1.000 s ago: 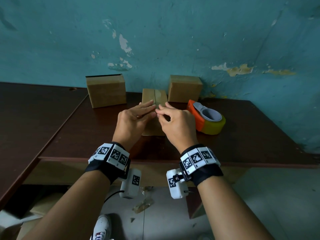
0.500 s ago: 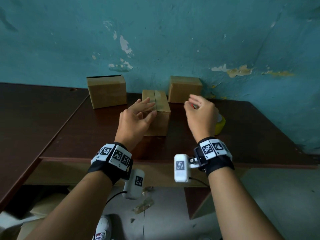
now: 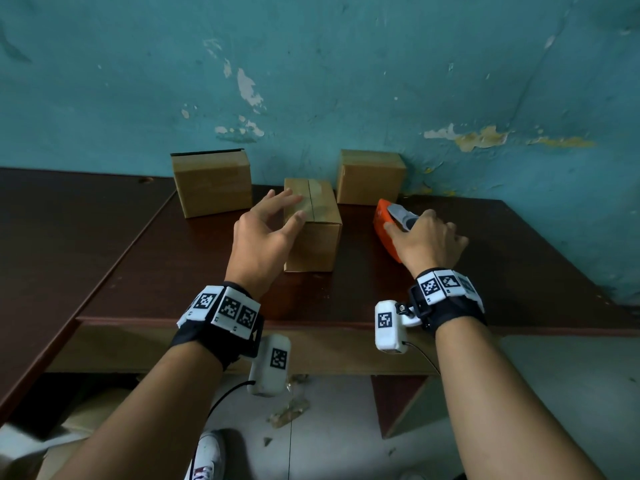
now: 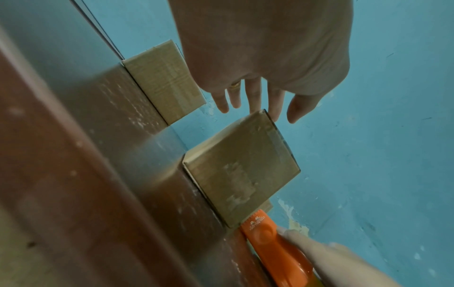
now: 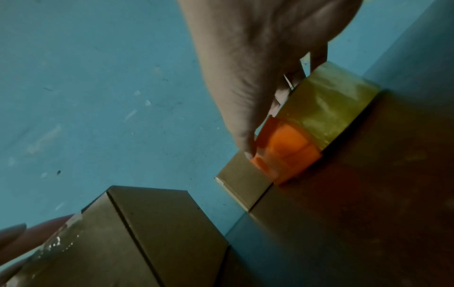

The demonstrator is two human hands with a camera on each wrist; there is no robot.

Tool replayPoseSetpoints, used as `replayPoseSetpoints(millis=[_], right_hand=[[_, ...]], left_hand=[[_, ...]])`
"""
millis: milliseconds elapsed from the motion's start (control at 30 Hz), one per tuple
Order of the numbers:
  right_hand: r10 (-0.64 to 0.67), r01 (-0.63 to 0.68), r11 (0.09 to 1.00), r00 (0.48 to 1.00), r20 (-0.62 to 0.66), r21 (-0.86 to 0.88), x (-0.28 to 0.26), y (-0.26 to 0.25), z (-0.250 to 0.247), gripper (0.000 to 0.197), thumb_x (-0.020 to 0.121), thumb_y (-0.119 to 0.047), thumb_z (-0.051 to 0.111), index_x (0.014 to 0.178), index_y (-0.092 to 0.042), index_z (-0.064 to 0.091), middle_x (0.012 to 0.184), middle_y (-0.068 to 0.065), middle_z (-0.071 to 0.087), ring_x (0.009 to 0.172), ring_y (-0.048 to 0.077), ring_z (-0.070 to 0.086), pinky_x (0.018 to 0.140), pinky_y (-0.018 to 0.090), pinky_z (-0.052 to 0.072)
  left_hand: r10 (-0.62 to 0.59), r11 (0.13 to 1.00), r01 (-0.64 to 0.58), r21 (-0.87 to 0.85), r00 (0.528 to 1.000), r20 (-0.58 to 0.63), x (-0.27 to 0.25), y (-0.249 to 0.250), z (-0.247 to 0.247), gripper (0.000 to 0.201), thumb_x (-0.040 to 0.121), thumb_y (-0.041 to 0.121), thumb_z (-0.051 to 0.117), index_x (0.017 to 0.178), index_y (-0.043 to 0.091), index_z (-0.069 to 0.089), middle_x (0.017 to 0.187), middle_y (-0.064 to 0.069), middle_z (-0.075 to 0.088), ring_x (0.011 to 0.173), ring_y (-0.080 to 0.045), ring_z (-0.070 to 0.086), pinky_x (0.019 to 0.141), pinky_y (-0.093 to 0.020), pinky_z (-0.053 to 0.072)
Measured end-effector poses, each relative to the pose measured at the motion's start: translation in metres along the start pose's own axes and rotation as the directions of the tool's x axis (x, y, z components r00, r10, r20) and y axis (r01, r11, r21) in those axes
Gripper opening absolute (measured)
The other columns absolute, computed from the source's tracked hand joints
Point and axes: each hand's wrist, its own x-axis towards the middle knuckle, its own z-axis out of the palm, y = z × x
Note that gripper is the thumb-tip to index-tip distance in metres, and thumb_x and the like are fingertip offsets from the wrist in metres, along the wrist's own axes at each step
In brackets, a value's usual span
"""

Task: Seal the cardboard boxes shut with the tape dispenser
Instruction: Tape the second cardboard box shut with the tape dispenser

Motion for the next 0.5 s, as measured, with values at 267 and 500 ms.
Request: replayPoseSetpoints(millis=[267, 500], right_hand=[[-0.101, 0.110, 0.990, 0.989, 0.105, -0.088, -0.009, -0.001, -0.011, 0.040, 0.104, -0.057, 0.056, 0.135, -0.033, 0.064, 0.070, -0.005, 0.045, 0.099, 0.029, 0.060, 0.108, 0.047, 0.031], [-0.053, 0.051, 0.985, 0.999, 0.007, 0.164, 0.003, 0.001, -0.035, 0.048, 0.092, -0.055, 0.050, 0.091, -0.012, 0.072, 0.094, 0.014, 0.073, 0.098, 0.039, 0.068, 0.103, 0.047, 0.042]], left_hand=[[-0.022, 1.000, 0.022, -0.013, 1.000, 0.013, -0.002, 0.003, -0.003, 0.033, 0.099, 0.039, 0.069, 0.131, 0.032, 0.074, 0.147, 0.017, 0.063, 0.151, 0.002, 0.035, 0.128, -0.046, 0.032], [-0.059, 0.994, 0.058, -0.091, 0.998, -0.009, 0.000, 0.010, -0.006, 0.031, 0.097, 0.037, 0.069, 0.127, 0.032, 0.076, 0.143, 0.014, 0.066, 0.149, -0.006, 0.044, 0.125, -0.046, 0.037]])
